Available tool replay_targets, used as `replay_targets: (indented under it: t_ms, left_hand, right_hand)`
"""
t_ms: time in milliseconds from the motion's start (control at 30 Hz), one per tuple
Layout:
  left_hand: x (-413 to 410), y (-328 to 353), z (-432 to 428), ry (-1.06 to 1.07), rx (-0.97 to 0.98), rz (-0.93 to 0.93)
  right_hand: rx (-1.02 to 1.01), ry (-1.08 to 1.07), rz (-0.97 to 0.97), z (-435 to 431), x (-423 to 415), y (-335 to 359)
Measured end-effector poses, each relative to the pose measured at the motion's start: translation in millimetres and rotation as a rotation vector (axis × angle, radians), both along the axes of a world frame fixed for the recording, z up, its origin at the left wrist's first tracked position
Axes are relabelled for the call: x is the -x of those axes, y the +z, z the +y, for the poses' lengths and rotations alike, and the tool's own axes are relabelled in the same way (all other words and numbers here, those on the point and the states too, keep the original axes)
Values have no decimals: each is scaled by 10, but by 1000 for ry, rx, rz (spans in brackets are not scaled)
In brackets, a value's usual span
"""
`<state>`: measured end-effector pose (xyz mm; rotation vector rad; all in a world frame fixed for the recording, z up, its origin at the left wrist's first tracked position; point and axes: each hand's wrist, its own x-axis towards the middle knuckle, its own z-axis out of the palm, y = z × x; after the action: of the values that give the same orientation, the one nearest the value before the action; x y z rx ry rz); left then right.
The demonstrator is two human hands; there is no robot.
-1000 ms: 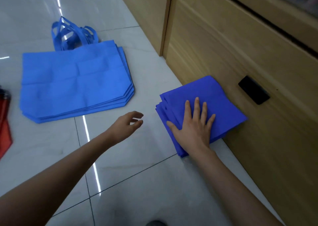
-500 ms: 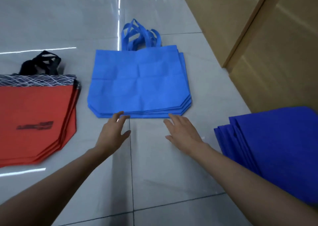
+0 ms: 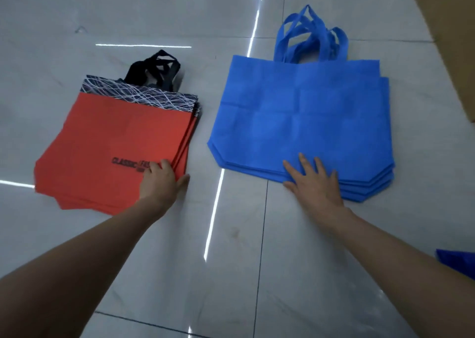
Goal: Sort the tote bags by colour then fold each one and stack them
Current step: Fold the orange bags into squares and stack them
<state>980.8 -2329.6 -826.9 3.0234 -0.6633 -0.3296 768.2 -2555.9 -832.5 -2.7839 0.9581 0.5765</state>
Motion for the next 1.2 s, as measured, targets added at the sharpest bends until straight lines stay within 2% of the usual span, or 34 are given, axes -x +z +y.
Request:
replay_targets:
  t_ms: [233,300,367,433,500,567,633,667,733,800,933,1000,1067,1133,1200]
  left_hand:
    - [-74,-116,-198,-92,-202,-122]
    - [-63,-88,-173,-103,-226,-137]
    - [22,1,-159,-94,-177,-65]
    - [212,145,-114,-57,-62,39]
    - [530,294,-49,-50,44,125]
    - [925,419,57,-62,128,180]
    - [1300,492,182,-54,213,238]
    - [1459,507,241,-53,245,268]
    - [1739,494,363,-81,277,311]
    - [1951,458,485,-150,311,345]
    - [2036,331,898,-414,333,561]
    - [1879,189,1155,-467,275,436]
    - [1677,89,1405,-348,239,266]
    - [1496,98,1629,-56,315,118]
    - [1316,111,1813,311,406,160]
  right_hand:
    - [21,-56,-5,-62,-116,-24]
    - [102,-53,19,11,-144,11]
    - [168,-35,-1,193,-141,55]
    - [141,-37,-151,487,-78,84]
    - [-12,-77,-394,815,34,111]
    - [-420,-228,-588,1089,143,192]
    - [-915,-457,-621,1297,220,352]
    - [-1059,-534,-590,1362,241,408]
    - [-1216,-631,-528,1472,266,471]
    - [-1273,-665,-546,1610,288,443]
    - [-1044,-701,-674,1801,383,288]
    - [-1008,-679,-713,1798,512,209]
    - [-988,-637,-725,1753,677,205]
    - [-994,-602,-744,1694,835,238]
    - [-1026,-564,-775,1652,948,277]
